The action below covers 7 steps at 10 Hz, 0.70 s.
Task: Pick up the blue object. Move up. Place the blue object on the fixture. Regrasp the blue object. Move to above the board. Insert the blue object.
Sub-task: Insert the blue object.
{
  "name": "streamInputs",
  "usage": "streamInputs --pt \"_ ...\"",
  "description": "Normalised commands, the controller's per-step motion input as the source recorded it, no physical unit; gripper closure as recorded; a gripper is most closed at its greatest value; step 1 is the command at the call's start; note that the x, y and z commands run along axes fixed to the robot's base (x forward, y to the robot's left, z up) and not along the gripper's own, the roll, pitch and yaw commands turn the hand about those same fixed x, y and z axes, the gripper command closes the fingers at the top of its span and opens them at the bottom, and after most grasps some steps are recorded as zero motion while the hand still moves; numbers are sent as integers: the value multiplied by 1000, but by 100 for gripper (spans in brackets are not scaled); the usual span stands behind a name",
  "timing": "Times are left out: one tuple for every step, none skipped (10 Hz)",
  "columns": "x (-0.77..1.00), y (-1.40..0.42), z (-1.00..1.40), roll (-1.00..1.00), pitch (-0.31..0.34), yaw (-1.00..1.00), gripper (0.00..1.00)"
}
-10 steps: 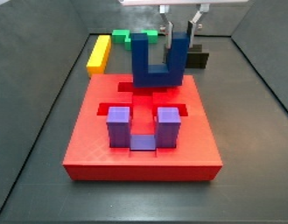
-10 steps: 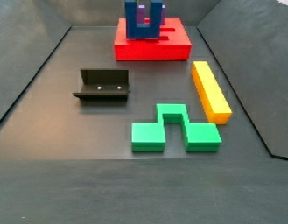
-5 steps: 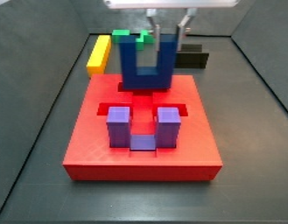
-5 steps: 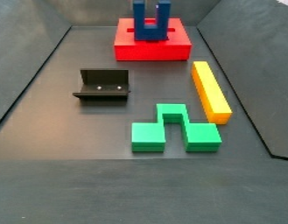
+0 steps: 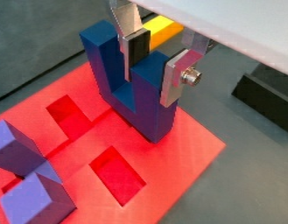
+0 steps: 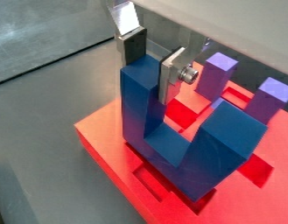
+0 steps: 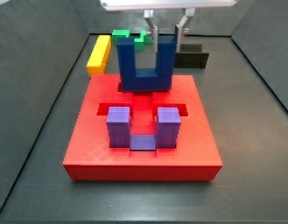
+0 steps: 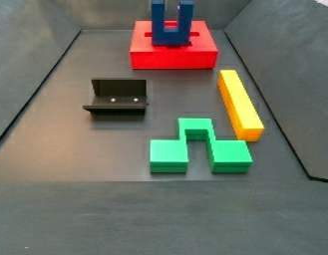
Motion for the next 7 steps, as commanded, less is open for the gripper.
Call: streamInputs --pt "0 120 -94 0 9 -94 100" --pt "-40 137 -114 0 16 -191 100" --pt "-60 111 -74 0 1 -186 100" --pt "-40 94 -34 0 11 -200 100" --pt "0 0 0 0 13 -166 100" --pt "0 0 -57 0 9 -43 100" --pt "0 -51 -169 0 0 0 100"
